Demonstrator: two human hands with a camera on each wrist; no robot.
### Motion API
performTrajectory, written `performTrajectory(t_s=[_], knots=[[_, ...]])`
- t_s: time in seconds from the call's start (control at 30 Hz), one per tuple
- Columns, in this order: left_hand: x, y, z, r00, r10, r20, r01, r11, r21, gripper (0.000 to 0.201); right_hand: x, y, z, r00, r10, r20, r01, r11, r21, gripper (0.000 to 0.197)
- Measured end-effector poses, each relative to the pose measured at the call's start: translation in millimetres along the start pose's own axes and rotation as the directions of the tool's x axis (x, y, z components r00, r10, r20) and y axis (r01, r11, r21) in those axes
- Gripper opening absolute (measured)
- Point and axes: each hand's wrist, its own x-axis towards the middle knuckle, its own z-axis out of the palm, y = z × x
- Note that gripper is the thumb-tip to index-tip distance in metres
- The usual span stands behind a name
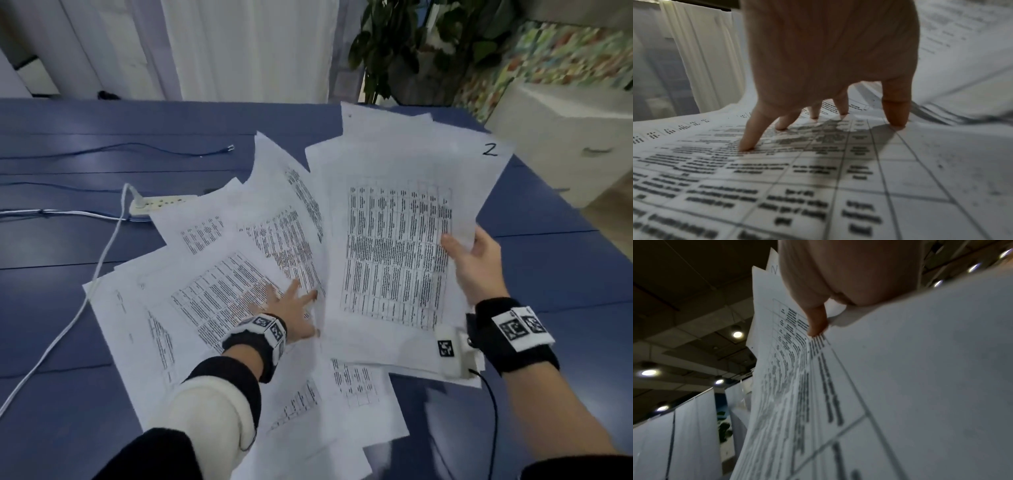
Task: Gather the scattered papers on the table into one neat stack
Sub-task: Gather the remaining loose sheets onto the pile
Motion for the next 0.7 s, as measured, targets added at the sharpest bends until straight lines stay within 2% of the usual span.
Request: performTrajectory(t_s=[0.1,0.2,0.3,0.4,0.43,0.5,0.53,0.57,0.6,0.63,0.67,0.7], knots=[[1.5,-6.0,-2.4,1.0,0.012,-0.006,-0.012,1.0,-0.023,0.082,3.7,-17.6,-17.8,0.984,-0.028,-0.175,0.04,0.997,0.066,0.035],[1.0,-11.9,-6.1,1.0,0.031,-0.006,-0.031,0.999,-0.018,0.08,5.1,-35.3,-30.5,0.965,-0.051,-0.258,0.092,0.985,0.149,0.036],[-4.4,-12.7,-9.9,0.999,0.048,0.009,-0.048,0.999,0.009,0.078,1.8,-46.4,-29.6,0.968,-0.035,-0.25,0.088,0.975,0.206,0.029],[-21.1,-1.7,-15.7,0.996,0.087,0.037,-0.091,0.985,0.147,0.067,5.0,-37.9,-15.8,0.989,0.017,-0.149,0.019,0.972,0.234,0.019],[-25.6,-0.7,-15.3,0.993,0.115,0.02,-0.116,0.992,0.049,0.062,5.7,-31.0,-8.4,0.993,0.043,-0.106,-0.017,0.972,0.232,0.019],[-29.8,-9.0,-12.2,0.981,0.126,-0.15,-0.168,0.934,-0.315,0.05,3.5,-14.3,9.3,0.994,0.103,-0.022,-0.098,0.978,0.184,0.024],[-31.3,-18.4,-12.0,0.958,0.041,-0.283,-0.162,0.894,-0.418,0.047,1.1,-4.1,18.4,0.99,0.138,0.014,-0.138,0.978,0.155,0.028],[-31.3,-31.7,-11.5,0.909,-0.105,-0.403,-0.106,0.878,-0.468,0.047,-2.1,7.0,27.0,0.984,0.171,0.048,-0.175,0.977,0.123,0.031],[-31.4,-47.6,-10.3,0.841,-0.258,-0.475,-0.011,0.87,-0.493,0.05,-5.5,18.6,35.0,0.976,0.202,0.08,-0.209,0.974,0.085,0.033],[-32.5,-64.0,-9.1,0.785,-0.395,-0.477,0.122,0.854,-0.506,0.055,-8.7,30.3,42.3,0.966,0.236,0.104,-0.242,0.969,0.042,0.033],[-35.8,-78.8,-8.5,0.751,-0.501,-0.43,0.262,0.824,-0.502,0.063,-11.1,41.7,48.2,0.955,0.274,0.116,-0.275,0.961,-0.005,0.035],[-37.4,-91.1,-5.3,0.74,-0.569,-0.359,0.375,0.792,-0.481,0.072,-13.2,52.6,53.1,0.944,0.307,0.123,-0.303,0.952,-0.049,0.036]])
